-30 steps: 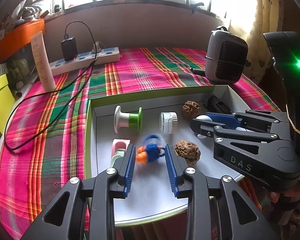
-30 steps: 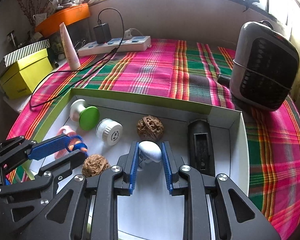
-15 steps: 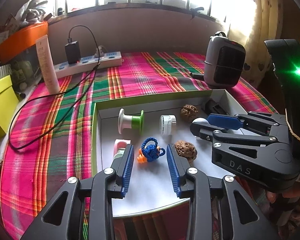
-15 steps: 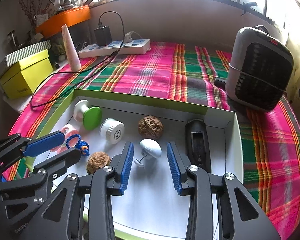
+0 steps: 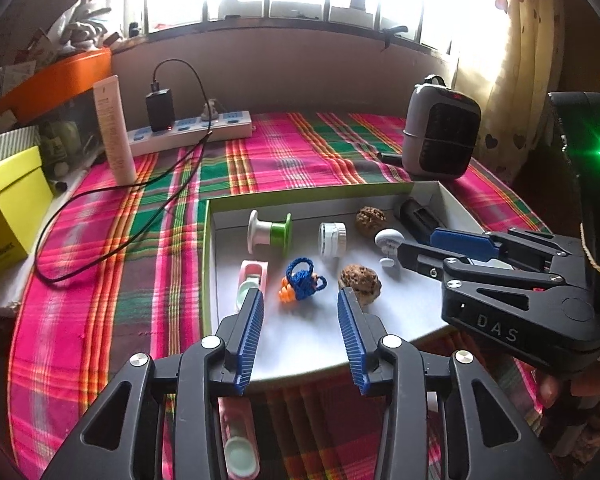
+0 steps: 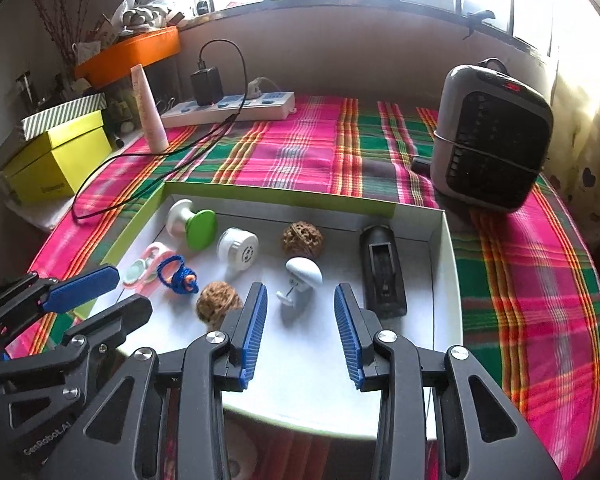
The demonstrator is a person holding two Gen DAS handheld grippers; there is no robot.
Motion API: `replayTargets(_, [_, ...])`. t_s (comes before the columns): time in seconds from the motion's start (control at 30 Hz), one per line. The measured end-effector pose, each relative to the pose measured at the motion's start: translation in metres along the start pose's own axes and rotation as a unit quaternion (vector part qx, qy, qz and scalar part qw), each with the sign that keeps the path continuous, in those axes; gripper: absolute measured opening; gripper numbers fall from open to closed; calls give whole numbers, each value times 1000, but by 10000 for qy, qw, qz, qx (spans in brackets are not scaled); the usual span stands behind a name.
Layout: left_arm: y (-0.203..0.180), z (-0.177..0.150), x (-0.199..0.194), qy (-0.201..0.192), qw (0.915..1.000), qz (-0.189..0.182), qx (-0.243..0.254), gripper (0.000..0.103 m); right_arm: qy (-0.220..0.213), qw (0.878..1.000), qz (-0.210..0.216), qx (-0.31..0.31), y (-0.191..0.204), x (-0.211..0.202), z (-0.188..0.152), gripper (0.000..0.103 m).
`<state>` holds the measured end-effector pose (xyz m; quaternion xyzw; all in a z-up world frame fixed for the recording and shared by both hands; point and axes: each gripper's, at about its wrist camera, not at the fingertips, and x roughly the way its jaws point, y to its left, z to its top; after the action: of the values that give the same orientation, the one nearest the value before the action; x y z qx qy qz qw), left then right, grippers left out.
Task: Organize objects
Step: 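Lower both grippers into the tray and open them, releasing both items, then withdraw both grippers from the tray toward the pink case and white face toy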
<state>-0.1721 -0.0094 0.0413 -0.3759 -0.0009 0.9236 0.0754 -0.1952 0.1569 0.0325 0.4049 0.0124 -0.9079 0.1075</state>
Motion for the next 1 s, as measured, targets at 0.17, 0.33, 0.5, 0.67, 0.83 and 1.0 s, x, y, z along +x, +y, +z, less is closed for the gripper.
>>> replayTargets(0.17, [1, -8, -9, 3, 10000, 30, -33, 37, -57, 10000, -7, -26, 6, -12, -8, 37])
replayTargets(0.33, [0, -14, -19, -35, 10000, 47, -18, 37, -102, 9999, 8, -11, 9, -22, -16, 37])
replayTargets(0.5, [-3, -20, -26, -57, 10000, 57, 4, 37, -142, 9999, 22, -25, 12, -29, -23, 37])
replayTargets(0.67, [-2, -26, -34, -110, 9999, 83, -4, 37, -203, 9998, 41, -79, 14, -38, -32, 37])
replayTargets(0.83, [4, -34, -42, -119, 9998, 171, -62, 38, -221, 9997, 138, -13, 12, -45, -42, 38])
replayTargets(1.0, [12, -43, -49, -116, 9995, 232, -171, 42, -168, 9997, 174, -92, 16, -47, -53, 47])
